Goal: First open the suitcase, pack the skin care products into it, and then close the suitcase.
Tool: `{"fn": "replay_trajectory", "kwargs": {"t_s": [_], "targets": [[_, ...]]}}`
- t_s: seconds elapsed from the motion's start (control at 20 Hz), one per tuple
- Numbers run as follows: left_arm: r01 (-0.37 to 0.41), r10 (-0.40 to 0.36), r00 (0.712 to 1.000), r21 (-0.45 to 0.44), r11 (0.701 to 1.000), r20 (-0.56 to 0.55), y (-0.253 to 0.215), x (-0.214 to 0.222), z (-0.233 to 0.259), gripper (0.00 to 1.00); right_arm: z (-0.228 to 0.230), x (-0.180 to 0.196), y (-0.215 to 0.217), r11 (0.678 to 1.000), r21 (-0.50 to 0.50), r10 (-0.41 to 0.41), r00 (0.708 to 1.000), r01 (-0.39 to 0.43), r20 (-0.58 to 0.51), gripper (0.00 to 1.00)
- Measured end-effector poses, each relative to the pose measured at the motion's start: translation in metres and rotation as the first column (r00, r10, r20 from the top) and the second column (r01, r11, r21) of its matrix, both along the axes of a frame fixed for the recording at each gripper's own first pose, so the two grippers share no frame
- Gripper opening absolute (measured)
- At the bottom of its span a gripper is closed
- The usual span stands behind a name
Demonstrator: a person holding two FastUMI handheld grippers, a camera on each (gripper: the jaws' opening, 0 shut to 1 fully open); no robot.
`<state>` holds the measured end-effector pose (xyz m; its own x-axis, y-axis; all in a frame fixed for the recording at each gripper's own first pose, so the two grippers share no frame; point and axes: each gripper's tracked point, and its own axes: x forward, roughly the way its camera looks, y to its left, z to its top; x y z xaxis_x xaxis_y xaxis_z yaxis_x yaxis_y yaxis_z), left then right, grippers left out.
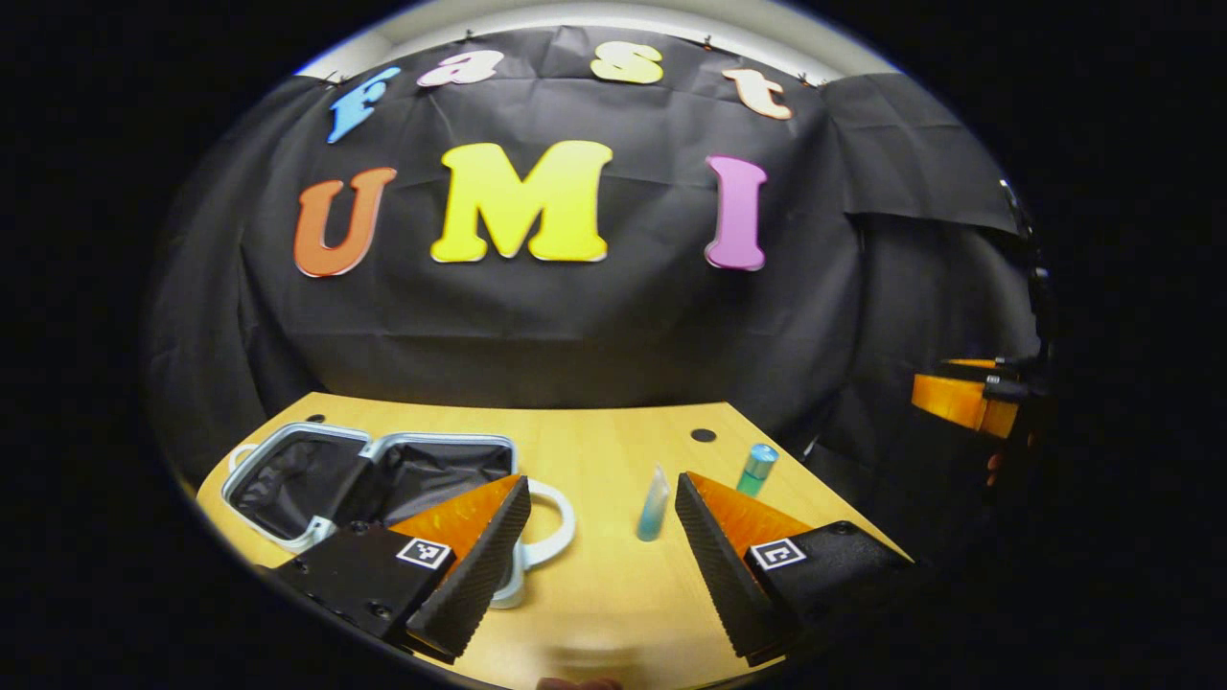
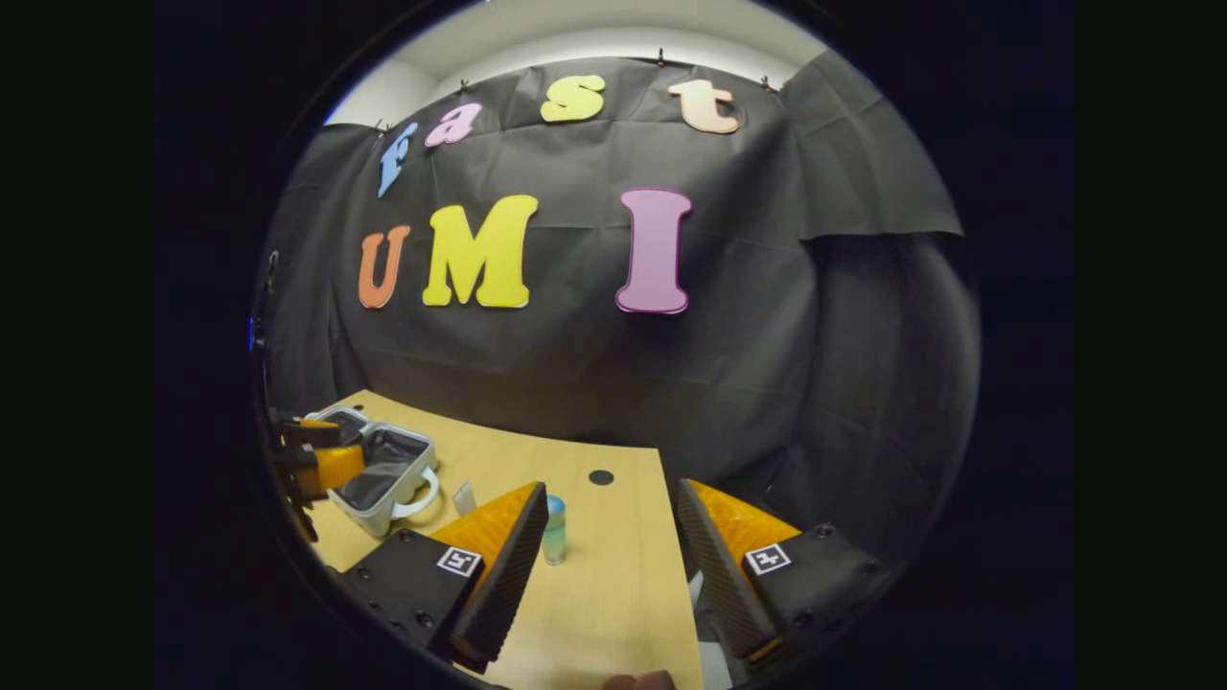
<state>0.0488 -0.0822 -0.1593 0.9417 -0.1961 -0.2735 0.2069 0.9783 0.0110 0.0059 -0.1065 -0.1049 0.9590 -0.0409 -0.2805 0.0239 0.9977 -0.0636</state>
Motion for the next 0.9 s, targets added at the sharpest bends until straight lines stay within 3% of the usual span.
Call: {"fn": "replay_trajectory", "kwargs": {"t_s": [0.1, 0.5, 0.7, 0.9], "targets": [[0.029, -0.029, 0.999, 0.000, 1.000, -0.031, -0.019, 0.013, -0.023, 0.97, -0.006, -0.006, -0.008, 1.000, 0.018, -0.002, 1.000, 0.002, -0.025, 0.81], [-0.018, 0.020, 0.981, 0.013, 1.000, -0.194, -0.047, 0.085, -0.137, 0.98, -0.025, -0.030, -0.034, 0.999, -0.043, 0.012, 0.991, -0.018, -0.130, 0.81], [-0.031, 0.046, 0.967, 0.061, 0.998, -0.251, -0.052, 0.106, -0.171, 0.98, -0.032, -0.029, -0.032, 0.999, -0.037, 0.031, 0.987, -0.038, -0.160, 0.81], [-0.045, 0.055, 0.957, 0.042, 0.998, -0.285, -0.055, 0.120, -0.182, 0.95, -0.035, -0.020, -0.031, 0.999, -0.012, 0.037, 0.985, -0.040, -0.167, 0.81]]}}
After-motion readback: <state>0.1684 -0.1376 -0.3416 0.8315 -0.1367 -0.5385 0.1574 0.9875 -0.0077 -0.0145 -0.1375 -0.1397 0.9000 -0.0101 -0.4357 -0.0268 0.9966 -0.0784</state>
